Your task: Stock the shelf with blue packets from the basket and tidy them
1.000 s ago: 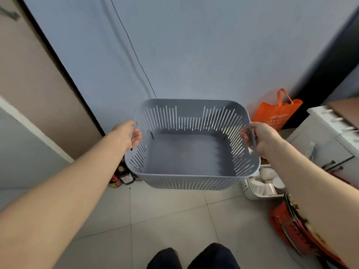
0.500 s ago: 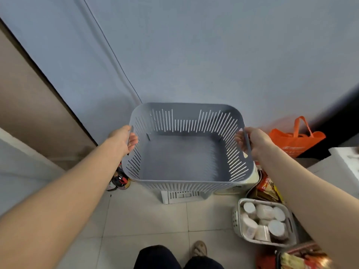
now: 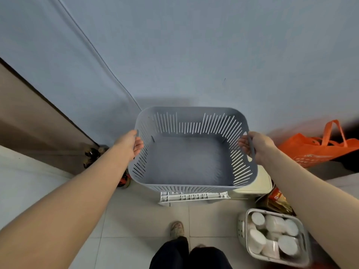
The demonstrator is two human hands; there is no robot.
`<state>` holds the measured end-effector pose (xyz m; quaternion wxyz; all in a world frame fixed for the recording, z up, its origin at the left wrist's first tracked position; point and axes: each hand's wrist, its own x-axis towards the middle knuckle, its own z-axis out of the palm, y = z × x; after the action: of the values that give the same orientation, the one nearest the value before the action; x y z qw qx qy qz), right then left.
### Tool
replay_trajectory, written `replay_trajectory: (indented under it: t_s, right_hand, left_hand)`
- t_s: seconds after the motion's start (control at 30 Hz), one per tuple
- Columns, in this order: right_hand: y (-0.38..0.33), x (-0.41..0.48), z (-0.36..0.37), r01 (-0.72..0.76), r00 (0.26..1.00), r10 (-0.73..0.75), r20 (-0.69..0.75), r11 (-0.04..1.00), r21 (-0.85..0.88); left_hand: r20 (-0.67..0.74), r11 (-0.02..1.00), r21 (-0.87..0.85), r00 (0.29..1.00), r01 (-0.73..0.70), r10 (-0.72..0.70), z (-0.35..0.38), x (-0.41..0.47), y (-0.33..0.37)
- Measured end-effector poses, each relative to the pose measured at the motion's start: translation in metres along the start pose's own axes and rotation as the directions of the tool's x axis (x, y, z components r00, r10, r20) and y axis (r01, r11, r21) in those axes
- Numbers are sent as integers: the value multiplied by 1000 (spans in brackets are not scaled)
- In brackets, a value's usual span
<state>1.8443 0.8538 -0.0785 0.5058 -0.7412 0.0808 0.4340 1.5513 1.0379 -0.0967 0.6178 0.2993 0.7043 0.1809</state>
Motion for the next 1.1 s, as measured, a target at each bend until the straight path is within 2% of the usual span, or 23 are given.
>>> replay_trajectory:
  t_s: [0.43, 0.6, 0.87, 0.93, 1.03, 1.1]
  right_hand:
    - [25, 84, 23, -48, 998, 45, -35, 995, -88]
    - [45, 100, 22, -88, 996, 86, -21, 990, -106]
    - [54, 103, 16, -76, 997, 74, -24, 992, -99]
    - [55, 97, 14, -52, 998, 46, -38, 984, -169]
    - [55, 88, 10, 72, 992, -115, -53, 855, -514]
    - [45, 77, 10, 170, 971, -236, -44, 807, -565]
  left_hand:
    - [-34, 997, -39, 997, 66, -68, 34, 73, -25]
    - [-26, 996, -45, 997, 71, -72, 37, 87, -45]
    - [-40, 998, -37, 998, 42, -44, 39, 92, -58]
    - [-38, 999, 15, 999, 32, -31, 36, 90, -64]
    - [-23, 993, 116, 999, -26, 29, 31, 82, -66]
    - [-45, 971, 219, 993, -99, 111, 27, 71, -59]
